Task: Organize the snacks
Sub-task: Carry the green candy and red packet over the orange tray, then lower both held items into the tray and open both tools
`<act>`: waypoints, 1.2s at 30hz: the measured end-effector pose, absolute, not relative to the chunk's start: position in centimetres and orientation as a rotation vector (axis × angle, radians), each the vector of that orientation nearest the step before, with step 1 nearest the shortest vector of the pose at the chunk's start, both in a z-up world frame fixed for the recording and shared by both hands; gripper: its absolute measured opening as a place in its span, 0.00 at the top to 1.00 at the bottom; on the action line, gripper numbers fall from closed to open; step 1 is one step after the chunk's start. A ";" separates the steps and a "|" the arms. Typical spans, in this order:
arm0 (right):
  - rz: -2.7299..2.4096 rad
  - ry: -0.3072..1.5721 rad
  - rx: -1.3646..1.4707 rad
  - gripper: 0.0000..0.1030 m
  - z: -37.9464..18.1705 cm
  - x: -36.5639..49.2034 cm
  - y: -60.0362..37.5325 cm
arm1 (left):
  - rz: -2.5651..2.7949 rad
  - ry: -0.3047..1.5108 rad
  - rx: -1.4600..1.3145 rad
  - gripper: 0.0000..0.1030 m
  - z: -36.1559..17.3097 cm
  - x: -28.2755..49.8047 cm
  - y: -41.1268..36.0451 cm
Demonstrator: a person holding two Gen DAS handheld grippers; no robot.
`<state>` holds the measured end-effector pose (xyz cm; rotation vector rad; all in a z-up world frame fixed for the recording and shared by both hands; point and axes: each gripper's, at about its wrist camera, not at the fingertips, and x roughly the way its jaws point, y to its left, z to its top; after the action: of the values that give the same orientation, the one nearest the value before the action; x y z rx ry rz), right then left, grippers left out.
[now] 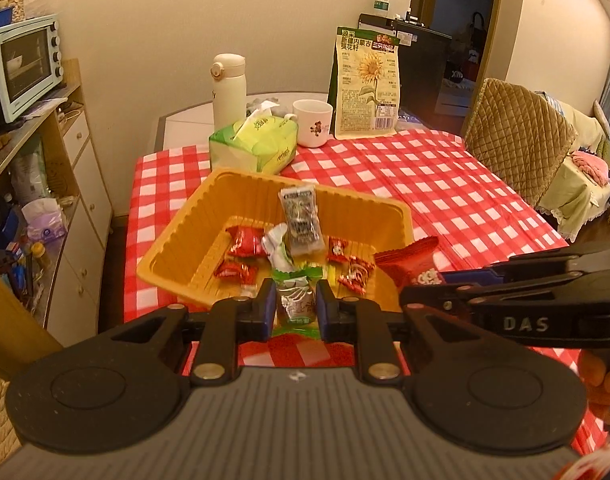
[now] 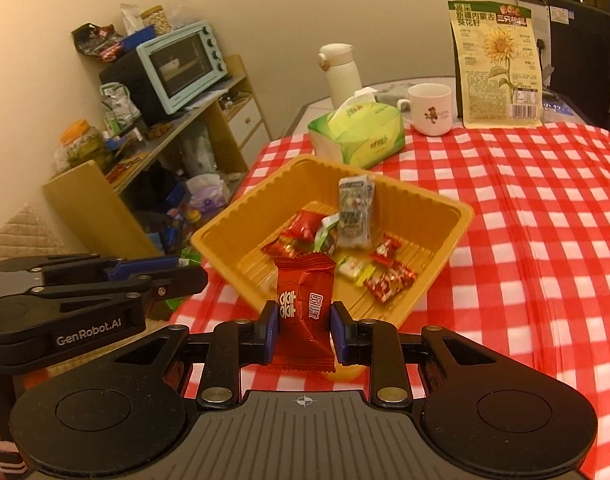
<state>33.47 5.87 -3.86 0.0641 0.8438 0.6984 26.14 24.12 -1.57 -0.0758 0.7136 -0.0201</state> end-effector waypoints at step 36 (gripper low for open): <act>0.613 0.936 0.046 0.72 -7.6 38.4 7.4 | -0.038 0.761 -0.083 0.82 -4.2 31.3 25.6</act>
<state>38.44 7.41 -7.61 0.0458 0.9357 0.6127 31.33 25.55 -4.24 -0.0830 0.7606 -0.0384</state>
